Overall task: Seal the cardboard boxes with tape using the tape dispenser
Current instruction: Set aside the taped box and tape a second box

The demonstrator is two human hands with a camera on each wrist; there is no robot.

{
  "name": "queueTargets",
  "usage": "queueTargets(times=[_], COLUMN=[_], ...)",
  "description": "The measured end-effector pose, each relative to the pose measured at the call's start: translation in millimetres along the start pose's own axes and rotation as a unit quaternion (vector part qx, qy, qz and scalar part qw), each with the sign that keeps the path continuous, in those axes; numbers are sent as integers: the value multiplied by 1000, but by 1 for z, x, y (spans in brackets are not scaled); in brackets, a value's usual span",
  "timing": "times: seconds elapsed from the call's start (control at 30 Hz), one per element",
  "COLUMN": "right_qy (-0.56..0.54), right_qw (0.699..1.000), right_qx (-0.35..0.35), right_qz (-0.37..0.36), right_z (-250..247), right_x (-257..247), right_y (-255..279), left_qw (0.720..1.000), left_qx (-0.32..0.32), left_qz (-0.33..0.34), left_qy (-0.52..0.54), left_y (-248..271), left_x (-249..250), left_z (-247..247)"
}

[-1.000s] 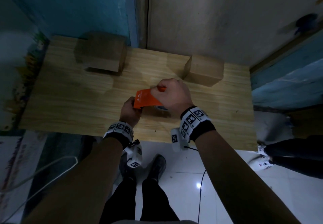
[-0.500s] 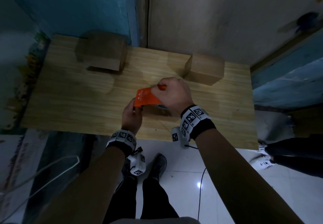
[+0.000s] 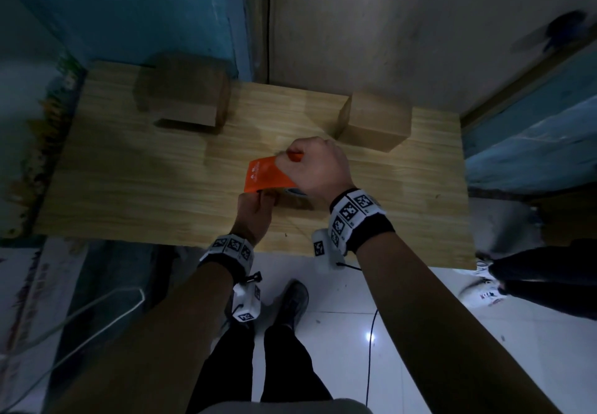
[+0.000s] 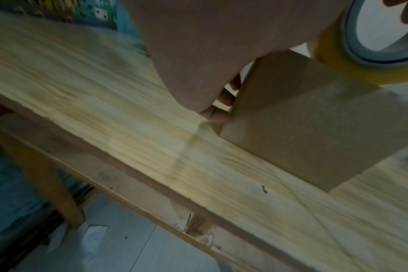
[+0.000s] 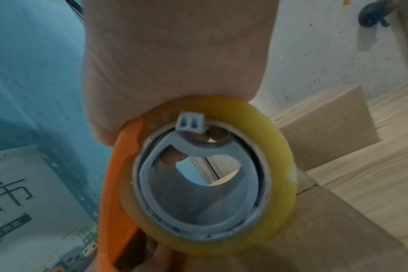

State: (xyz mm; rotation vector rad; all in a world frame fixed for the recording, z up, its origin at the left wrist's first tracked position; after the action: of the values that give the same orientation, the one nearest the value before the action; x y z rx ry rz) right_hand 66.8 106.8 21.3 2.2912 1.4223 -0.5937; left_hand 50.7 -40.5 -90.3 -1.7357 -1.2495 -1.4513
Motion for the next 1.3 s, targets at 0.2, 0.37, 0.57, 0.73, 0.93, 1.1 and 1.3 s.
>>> queueTargets(times=[0.2, 0.37, 0.57, 0.73, 0.93, 1.1, 1.3], right_qy=[14, 69, 6, -19, -49, -56, -63], right_qw=[999, 981, 980, 991, 989, 991, 994], right_qx=[-44, -183, -198, -136, -143, -122, -88], right_qz=[2, 16, 9, 3, 11, 1, 14], right_z=[0, 5, -4, -16, -21, -24, -27], right_x=[-2, 4, 12, 19, 33, 44, 43], right_y=[-4, -13, -14, -12, -4, 6, 3], left_qw=[1000, 996, 994, 996, 996, 994, 963], left_qx=[-4, -21, -24, -13, -27, -94, -120], left_qz=[-5, -72, -93, -70, -57, -61, -190], left_qy=[-27, -45, -57, -60, -56, 4, 147], left_y=[2, 5, 9, 11, 11, 8, 9], left_x=[0, -8, -7, -8, -3, -4, 2], left_z=[1, 7, 9, 11, 13, 18, 20])
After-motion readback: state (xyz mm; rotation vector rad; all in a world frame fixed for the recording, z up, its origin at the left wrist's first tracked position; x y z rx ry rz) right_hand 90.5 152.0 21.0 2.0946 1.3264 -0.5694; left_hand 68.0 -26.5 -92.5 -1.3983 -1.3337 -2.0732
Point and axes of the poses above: each hand's wrist, its own y-axis away from the middle knuckle, its own z-axis out of the palm, x = y × z, the point moved 6 cm from there along -y, towards the middle knuckle, and after that the axes turned 1 degree about z, right-handed, at the moved point
